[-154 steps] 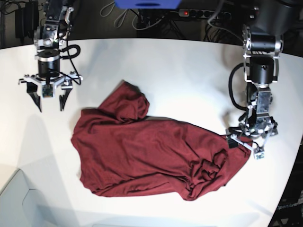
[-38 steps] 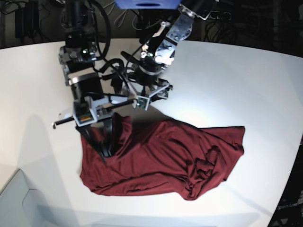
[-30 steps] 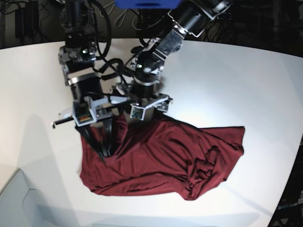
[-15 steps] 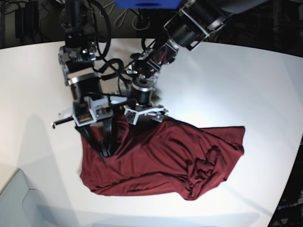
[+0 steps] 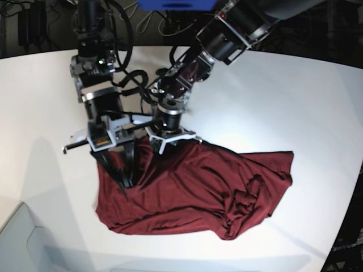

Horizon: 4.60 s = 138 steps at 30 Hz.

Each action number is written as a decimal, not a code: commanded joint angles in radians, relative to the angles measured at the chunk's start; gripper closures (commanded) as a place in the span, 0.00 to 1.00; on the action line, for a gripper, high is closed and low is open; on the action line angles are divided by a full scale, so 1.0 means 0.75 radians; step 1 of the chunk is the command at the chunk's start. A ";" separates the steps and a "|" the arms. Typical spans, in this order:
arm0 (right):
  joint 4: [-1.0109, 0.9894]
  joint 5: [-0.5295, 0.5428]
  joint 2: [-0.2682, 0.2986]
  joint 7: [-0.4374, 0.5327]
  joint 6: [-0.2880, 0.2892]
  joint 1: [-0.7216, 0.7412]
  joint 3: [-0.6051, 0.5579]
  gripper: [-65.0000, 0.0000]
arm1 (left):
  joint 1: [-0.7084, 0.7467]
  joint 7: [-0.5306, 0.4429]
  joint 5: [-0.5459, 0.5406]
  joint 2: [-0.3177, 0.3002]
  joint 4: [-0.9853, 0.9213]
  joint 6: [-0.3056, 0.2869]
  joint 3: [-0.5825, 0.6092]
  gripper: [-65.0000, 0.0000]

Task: Layout the t-shirt on the table in an organized manner, then fold the t-shirt properly
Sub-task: 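Move the left gripper next to the right gripper and grasp the shirt, then lift the shirt fabric with the left gripper beside the right gripper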

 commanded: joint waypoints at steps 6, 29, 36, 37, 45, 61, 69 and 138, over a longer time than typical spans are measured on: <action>0.020 0.007 0.003 0.045 -0.007 0.031 0.005 1.00 | 0.154 -0.034 0.028 0.007 0.194 0.008 0.004 1.00; 0.011 0.007 0.003 0.045 -0.007 0.031 -0.003 1.00 | 0.469 0.367 0.014 -0.296 0.853 0.008 -0.002 0.45; 0.013 0.007 0.003 0.045 -0.007 0.033 -0.003 1.00 | 0.523 0.367 0.026 -0.310 0.886 0.002 -0.006 0.38; 0.013 0.007 0.003 0.045 -0.007 0.033 -0.003 1.00 | 0.519 0.367 0.018 -0.320 0.882 -0.001 0.002 0.39; 0.015 0.007 0.003 0.045 -0.007 0.031 -0.003 1.00 | 0.467 0.367 0.016 -0.298 0.867 -0.003 0.033 0.41; 0.020 0.007 0.003 0.045 -0.007 0.027 -0.005 1.00 | 0.379 0.365 0.016 -0.294 0.771 -0.001 0.162 0.67; 0.018 0.007 0.003 0.045 -0.007 0.029 -0.005 1.00 | 0.361 0.365 0.016 -0.261 0.769 0.008 0.160 0.57; 0.015 0.007 0.003 0.045 -0.007 0.019 -0.003 1.00 | 0.316 0.365 0.016 -0.134 0.550 -0.003 -0.004 0.58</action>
